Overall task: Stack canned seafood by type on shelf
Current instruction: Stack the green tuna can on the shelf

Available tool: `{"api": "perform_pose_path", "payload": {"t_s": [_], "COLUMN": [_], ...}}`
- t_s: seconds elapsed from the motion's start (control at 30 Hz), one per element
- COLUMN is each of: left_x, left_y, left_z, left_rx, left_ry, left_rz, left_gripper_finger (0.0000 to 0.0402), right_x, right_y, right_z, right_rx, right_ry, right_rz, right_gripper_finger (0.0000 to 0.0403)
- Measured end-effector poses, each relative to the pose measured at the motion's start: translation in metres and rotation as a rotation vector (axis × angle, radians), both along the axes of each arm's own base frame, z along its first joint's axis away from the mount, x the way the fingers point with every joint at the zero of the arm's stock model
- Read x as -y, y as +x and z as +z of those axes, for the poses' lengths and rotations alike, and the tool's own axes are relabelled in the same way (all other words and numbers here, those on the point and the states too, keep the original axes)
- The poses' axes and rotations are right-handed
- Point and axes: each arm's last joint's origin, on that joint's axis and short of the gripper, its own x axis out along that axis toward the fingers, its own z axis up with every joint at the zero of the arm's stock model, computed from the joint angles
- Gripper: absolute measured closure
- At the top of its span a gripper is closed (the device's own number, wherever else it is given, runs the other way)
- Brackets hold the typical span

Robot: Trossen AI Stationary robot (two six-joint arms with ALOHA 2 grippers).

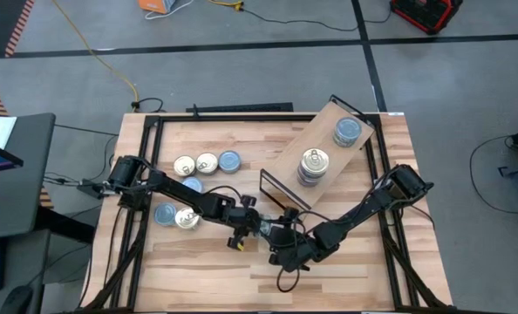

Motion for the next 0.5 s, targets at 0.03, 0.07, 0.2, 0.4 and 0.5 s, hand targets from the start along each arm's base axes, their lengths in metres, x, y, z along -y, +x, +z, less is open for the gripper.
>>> {"api": "perform_pose_path", "payload": {"t_s": [0.03, 0.07, 0.2, 0.4, 0.5], "left_x": [0.001, 0.004, 0.005, 0.003, 0.002], "left_y": [0.001, 0.003, 0.003, -0.006, -0.008], "left_z": [0.001, 0.005, 0.007, 0.015, 0.023], "left_rx": [0.012, 0.034, 0.034, 0.002, 0.018], "left_ry": [-0.030, -0.054, -0.066, -0.009, -0.002], "left_rz": [-0.018, -0.033, -0.041, -0.018, -0.012], "left_gripper_finger": [0.0334, 0.0334, 0.0334, 0.0334, 0.0334], "right_x": [0.001, 0.002, 0.006, 0.001, -0.001], "right_y": [0.001, 0.002, 0.005, 0.002, 0.001], "right_z": [0.000, 0.000, 0.002, 0.000, 0.000], "right_rx": [0.001, 0.002, 0.015, 0.001, -0.003], "right_ry": [-0.005, -0.012, -0.026, -0.034, -0.037], "right_rz": [-0.001, 0.001, -0.001, 0.013, 0.020], "right_gripper_finger": [0.0154, 0.0154, 0.0154, 0.0154, 0.0154]}}
